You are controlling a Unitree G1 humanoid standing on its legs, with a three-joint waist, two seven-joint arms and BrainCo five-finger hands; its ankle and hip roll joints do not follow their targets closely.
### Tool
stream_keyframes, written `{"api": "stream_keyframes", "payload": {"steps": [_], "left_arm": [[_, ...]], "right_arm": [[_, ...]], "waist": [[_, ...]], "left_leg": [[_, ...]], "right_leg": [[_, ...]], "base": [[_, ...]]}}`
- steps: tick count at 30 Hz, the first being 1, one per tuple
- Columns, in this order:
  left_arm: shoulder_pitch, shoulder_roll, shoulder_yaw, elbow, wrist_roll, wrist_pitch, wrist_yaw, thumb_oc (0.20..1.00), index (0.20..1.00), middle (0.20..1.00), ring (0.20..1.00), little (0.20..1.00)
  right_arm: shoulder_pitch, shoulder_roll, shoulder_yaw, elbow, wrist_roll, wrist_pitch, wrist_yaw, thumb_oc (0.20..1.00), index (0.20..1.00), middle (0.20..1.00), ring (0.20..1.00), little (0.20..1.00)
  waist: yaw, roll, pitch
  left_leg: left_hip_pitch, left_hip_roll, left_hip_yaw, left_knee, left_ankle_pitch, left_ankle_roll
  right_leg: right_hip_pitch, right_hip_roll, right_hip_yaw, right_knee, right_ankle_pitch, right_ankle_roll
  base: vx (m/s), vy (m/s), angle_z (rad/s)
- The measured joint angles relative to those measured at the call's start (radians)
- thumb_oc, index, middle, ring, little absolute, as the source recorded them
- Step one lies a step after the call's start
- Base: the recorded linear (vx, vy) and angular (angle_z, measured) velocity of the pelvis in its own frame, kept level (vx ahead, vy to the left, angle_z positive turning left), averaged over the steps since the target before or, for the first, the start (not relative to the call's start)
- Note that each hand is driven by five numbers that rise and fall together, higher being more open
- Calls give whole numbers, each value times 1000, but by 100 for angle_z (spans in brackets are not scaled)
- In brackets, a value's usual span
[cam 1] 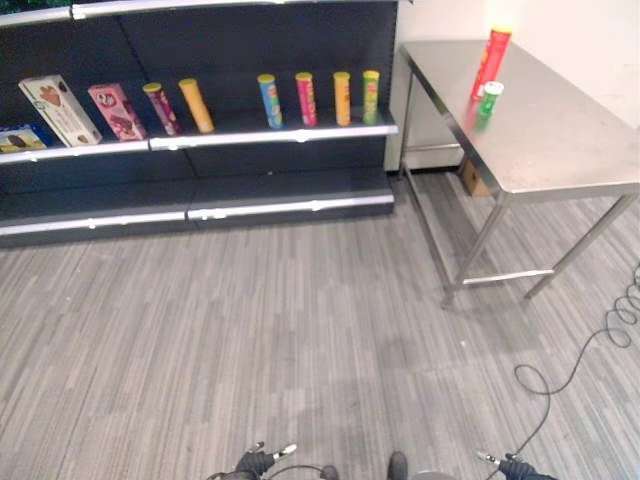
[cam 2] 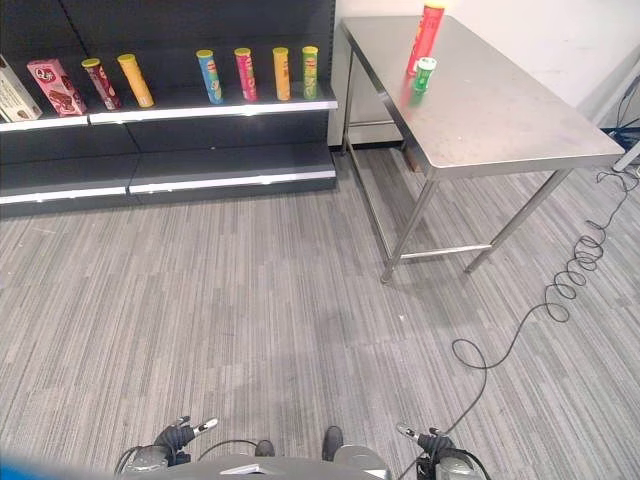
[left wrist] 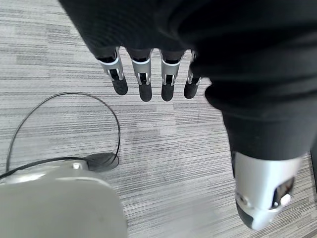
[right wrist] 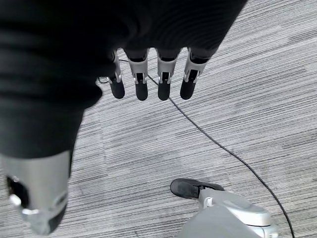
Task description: Put the goods on the table back onto the shelves and tidy them up.
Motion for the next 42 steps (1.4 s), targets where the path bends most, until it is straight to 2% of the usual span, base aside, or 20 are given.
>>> {"api": "stream_keyframes", "payload": {"steps": [6,10,18,25,34,37,38,39,41,42], "left_arm": [[-1,0,3,-2,-4,0,-8,1000,1000,1000,1000,1000],[-1,-1,50,-4,-41,-1,4,1000,1000,1000,1000,1000],[-1,1,7,9,-21,0,3,1000,1000,1000,1000,1000],[-2,1,8,28,11,1,3,1000,1000,1000,1000,1000],[-15,14,9,28,9,1,5,1000,1000,1000,1000,1000],[-36,19,22,27,7,1,4,1000,1000,1000,1000,1000],[-50,12,18,27,5,3,4,1000,1000,1000,1000,1000],[-55,13,15,22,4,2,4,1000,1000,1000,1000,1000],[-80,19,13,15,0,0,4,1000,1000,1000,1000,1000],[-85,24,9,10,0,0,4,1000,1000,1000,1000,1000]], "right_arm": [[3,0,1,0,-1,0,1,1000,1000,1000,1000,1000],[4,0,1,-4,0,0,1,1000,1000,1000,1000,1000],[-4,-1,12,-5,-2,0,1,1000,1000,1000,1000,1000],[4,-1,13,-6,-2,1,1,1000,1000,1000,1000,1000],[-16,0,11,-28,-2,3,-1,1000,1000,1000,1000,1000],[-34,-6,9,-37,-2,2,-1,1000,1000,1000,1000,1000],[-52,-19,7,-43,-2,0,0,1000,1000,1000,1000,1000],[-67,-26,6,-47,-2,1,0,1000,1000,1000,1000,1000],[-58,-31,6,-42,-2,0,0,1000,1000,1000,1000,1000],[-62,-30,7,-39,-2,-1,-1,1000,1000,1000,1000,1000]], "waist": [[0,0,-1],[1,0,-2],[0,3,-27],[0,2,-29],[1,-4,-12],[3,3,11],[9,25,36],[1,44,56],[-4,44,79],[-2,34,84]], "left_leg": [[0,0,0,0,0,0],[14,0,-3,0,0,0],[14,0,-1,0,0,0],[3,-3,-1,0,0,1],[-29,-22,39,-1,2,12],[-42,-38,51,-1,0,29],[-44,-19,49,-2,3,62],[-39,-9,53,-1,3,65],[-29,-35,52,2,-5,74],[-31,-58,52,28,-17,93]], "right_leg": [[0,0,-1,0,1,-1],[15,0,-5,0,4,-6],[13,0,-2,0,1,-1],[5,-3,-2,0,5,-5],[-53,-18,41,7,21,21],[-106,-25,52,82,18,34],[-167,-27,45,201,1,61],[-223,-40,24,319,-17,95],[-331,-72,26,558,0,109],[-380,-96,43,635,3,114]], "base": [[0,0,0],[2,-4,1],[0,0,0],[-19,36,0],[2,138,-13],[18,197,-20],[22,126,-23],[80,202,-10],[106,117,-3],[151,11,-11]]}}
